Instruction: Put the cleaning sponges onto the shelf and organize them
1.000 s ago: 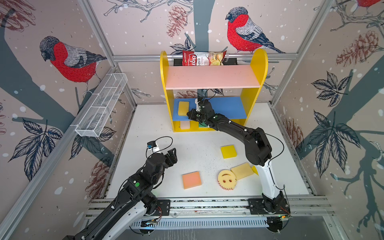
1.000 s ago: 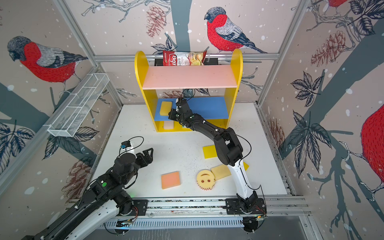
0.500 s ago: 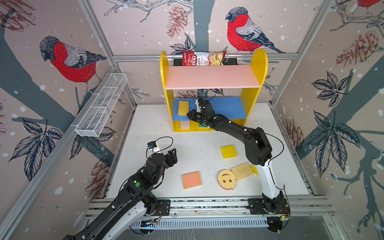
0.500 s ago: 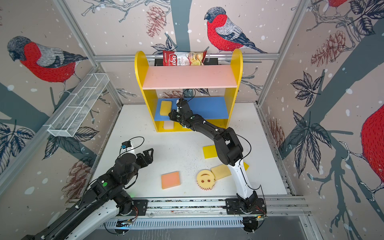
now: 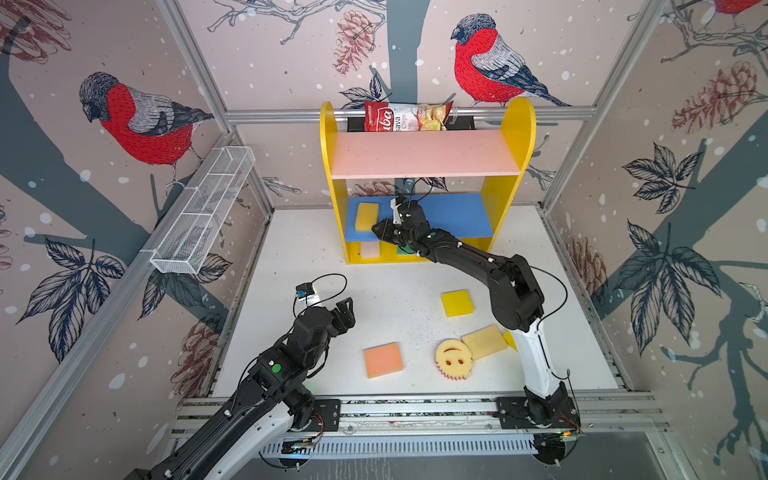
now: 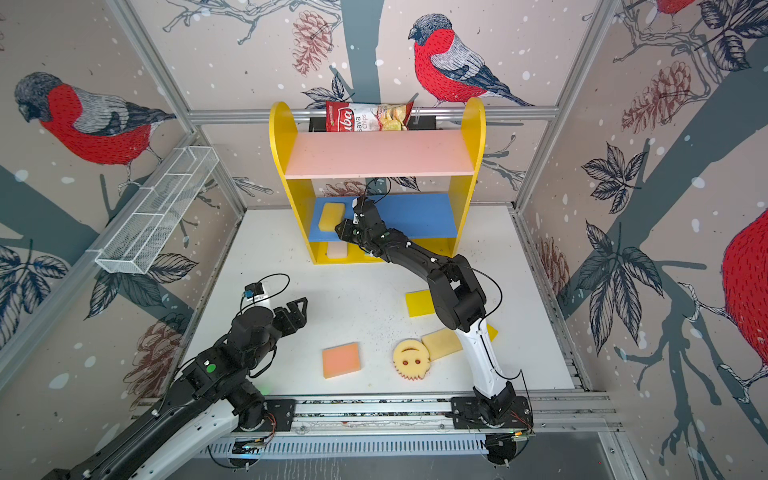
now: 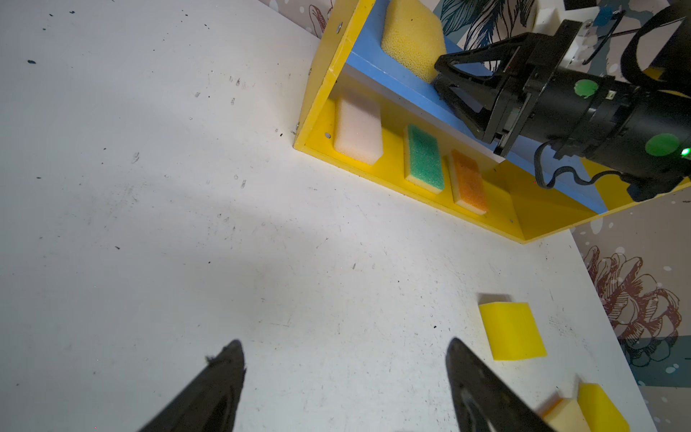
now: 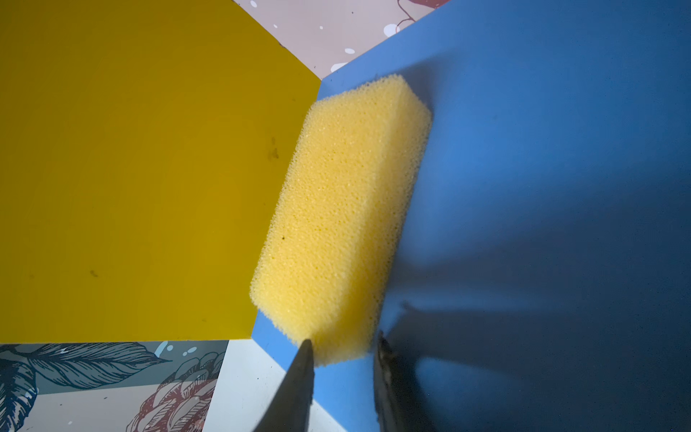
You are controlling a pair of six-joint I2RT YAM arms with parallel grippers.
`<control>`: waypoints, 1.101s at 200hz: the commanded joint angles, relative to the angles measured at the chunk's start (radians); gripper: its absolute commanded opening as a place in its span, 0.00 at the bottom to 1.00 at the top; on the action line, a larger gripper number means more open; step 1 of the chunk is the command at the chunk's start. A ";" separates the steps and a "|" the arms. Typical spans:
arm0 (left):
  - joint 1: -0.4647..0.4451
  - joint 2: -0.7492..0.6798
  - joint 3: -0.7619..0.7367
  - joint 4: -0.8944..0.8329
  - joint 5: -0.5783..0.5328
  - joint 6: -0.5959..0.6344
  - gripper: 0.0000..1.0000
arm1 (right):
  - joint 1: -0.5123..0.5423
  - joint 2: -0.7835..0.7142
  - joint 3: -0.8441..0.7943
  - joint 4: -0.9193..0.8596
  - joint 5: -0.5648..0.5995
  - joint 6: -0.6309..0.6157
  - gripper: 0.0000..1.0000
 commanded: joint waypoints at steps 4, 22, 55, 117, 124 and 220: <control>0.000 0.001 -0.003 0.022 0.009 -0.006 0.84 | -0.001 -0.003 -0.003 -0.010 -0.004 0.008 0.27; 0.000 -0.001 -0.004 0.022 0.009 -0.006 0.83 | -0.001 -0.003 -0.003 -0.009 -0.005 0.008 0.27; 0.000 -0.005 -0.003 0.021 0.006 -0.006 0.83 | 0.000 -0.004 -0.006 -0.010 -0.007 0.011 0.27; 0.000 -0.002 -0.006 0.026 0.018 -0.010 0.83 | 0.000 -0.005 -0.007 -0.005 -0.010 0.012 0.27; 0.000 -0.001 -0.006 0.028 0.018 -0.011 0.83 | -0.001 -0.005 -0.006 -0.005 -0.011 0.012 0.27; 0.000 0.009 -0.005 0.034 0.020 -0.015 0.84 | 0.000 -0.005 -0.004 -0.008 -0.015 0.012 0.27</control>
